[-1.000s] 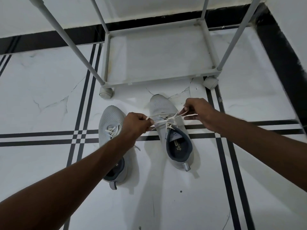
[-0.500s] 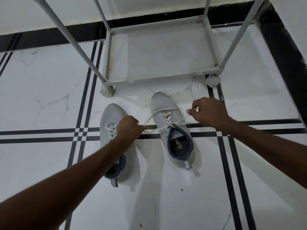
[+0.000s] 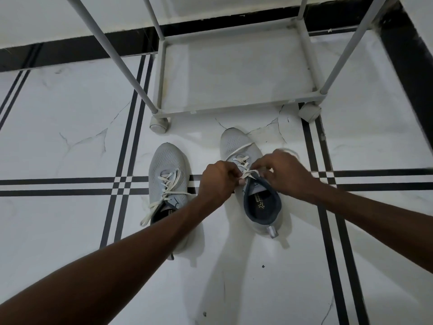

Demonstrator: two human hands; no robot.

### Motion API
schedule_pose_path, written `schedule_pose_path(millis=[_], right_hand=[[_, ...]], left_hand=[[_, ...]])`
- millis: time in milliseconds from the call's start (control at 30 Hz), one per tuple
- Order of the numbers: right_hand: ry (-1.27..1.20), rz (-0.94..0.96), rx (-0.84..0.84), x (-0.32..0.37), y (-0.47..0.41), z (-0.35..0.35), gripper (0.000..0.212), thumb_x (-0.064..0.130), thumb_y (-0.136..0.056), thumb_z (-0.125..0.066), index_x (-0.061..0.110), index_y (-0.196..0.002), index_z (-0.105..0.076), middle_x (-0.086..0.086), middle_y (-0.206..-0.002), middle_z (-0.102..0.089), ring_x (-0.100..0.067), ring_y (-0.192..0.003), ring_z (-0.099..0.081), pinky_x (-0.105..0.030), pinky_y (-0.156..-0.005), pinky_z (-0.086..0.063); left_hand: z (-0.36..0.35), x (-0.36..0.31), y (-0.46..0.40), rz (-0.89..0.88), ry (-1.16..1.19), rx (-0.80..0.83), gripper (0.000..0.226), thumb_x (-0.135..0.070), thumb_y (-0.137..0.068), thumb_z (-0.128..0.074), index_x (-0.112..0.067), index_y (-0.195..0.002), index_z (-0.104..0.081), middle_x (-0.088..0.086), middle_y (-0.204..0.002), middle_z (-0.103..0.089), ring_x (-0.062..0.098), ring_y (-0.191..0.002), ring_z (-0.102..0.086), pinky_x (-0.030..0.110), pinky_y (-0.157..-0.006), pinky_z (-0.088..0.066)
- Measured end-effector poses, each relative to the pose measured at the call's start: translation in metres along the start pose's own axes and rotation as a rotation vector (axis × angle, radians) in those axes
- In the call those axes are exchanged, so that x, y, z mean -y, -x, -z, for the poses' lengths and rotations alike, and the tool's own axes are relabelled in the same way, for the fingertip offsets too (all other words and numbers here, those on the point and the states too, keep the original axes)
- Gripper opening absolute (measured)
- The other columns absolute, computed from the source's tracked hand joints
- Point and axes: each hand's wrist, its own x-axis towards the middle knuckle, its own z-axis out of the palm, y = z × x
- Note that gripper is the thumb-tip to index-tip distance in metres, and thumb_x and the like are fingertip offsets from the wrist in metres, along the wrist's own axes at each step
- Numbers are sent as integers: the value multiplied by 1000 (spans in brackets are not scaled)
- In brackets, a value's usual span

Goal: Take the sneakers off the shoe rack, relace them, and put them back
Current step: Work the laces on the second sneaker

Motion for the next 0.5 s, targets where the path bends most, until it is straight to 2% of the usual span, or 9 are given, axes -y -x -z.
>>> schedule_pose_path(millis=[133, 200, 267, 367, 500], right_hand=[[-119, -156, -50, 2, 0, -4, 10, 7, -81, -70, 15, -84, -76, 1, -77, -72, -17, -74, -65, -22, -64, -43], [-128, -198, -64, -2, 0, 2, 10, 2, -76, -71, 12, -76, -74, 3, -68, -65, -14, -68, -59, -15, -57, -35], [-81, -172, -53, -9, 3, 3, 14, -3, -71, -71, 10, -72, -72, -1, -65, -66, -14, -64, -56, -12, -53, -29], [-13, -122, -40, -21, 11, -1, 22, -11, -67, -68, 11, -67, -67, 0, -62, -66, -10, -58, -53, -15, -50, -33], [24, -144, -38, -29, 15, -3, 26, -10, -65, -64, 16, -65, -63, 5, -64, -67, -14, -63, -62, -27, -55, -47]], left_hand=[[0, -1, 3, -84, -114, -31, 5, -20, -77, -77, -21, -81, -75, 2, -78, -76, 21, -73, -71, 31, -69, -56], [1, 4, 3, -144, -262, -36, 4, -20, -79, -73, -23, -82, -72, -1, -81, -76, 22, -78, -69, 31, -68, -52], [4, 10, 5, -187, -415, -27, 6, -19, -83, -67, -22, -86, -70, -1, -85, -75, 23, -81, -67, 28, -63, -42], [7, 15, 9, -197, -513, 18, 11, -13, -84, -62, -22, -85, -68, -1, -89, -75, 24, -84, -66, 28, -63, -34], [6, 18, 12, -162, -491, 67, 17, -8, -79, -59, -22, -84, -68, -3, -89, -76, 23, -85, -67, 29, -65, -42]])
